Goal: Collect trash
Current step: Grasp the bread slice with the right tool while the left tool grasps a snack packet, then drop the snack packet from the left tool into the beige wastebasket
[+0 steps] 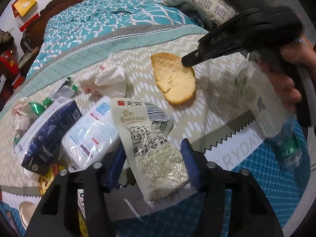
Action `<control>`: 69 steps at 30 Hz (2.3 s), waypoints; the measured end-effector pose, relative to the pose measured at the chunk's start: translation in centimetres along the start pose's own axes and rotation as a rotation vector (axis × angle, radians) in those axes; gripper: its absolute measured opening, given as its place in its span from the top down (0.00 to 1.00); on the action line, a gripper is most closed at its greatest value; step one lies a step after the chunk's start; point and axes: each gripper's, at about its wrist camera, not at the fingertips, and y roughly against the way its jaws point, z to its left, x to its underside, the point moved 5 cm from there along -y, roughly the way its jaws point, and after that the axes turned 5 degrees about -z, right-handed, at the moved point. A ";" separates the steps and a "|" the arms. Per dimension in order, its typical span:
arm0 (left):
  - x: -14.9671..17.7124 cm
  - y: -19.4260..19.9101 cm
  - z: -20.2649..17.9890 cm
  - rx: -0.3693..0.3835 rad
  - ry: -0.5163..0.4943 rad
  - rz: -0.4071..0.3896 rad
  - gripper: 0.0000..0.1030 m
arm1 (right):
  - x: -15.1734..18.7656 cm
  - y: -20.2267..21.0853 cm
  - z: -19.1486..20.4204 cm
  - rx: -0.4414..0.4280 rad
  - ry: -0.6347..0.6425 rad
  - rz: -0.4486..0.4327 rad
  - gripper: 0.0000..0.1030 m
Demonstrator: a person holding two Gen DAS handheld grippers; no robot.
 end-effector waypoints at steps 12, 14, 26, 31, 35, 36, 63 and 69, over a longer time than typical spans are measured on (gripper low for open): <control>0.2 4.3 2.9 0.059 0.121 -0.020 0.36 | 1.4 10.5 0.5 -0.035 -0.093 -0.263 0.90; 0.5 4.6 3.2 0.050 0.127 -0.040 0.32 | 2.1 9.8 0.0 -0.068 -0.129 -0.240 0.71; 0.5 -0.4 -1.0 -0.039 -0.020 0.062 0.16 | -0.7 -0.9 0.0 0.077 -0.085 0.031 0.32; 1.1 -1.8 0.4 0.024 0.052 0.100 0.52 | 0.0 -4.6 0.7 0.059 -0.096 0.152 0.88; 0.7 1.3 2.1 0.081 0.106 0.029 0.54 | 0.8 -1.5 2.3 0.009 -0.051 0.047 0.93; 0.5 2.0 2.3 0.099 0.112 0.014 0.54 | 1.1 0.0 2.3 -0.014 -0.064 0.006 0.93; -9.6 2.1 -34.5 0.531 -0.389 -0.001 0.42 | 26.4 26.2 -27.8 0.311 -0.657 -0.466 0.89; -10.6 1.0 -36.4 0.473 -0.390 -0.001 0.22 | 27.1 25.1 -31.2 0.274 -0.814 -0.544 0.54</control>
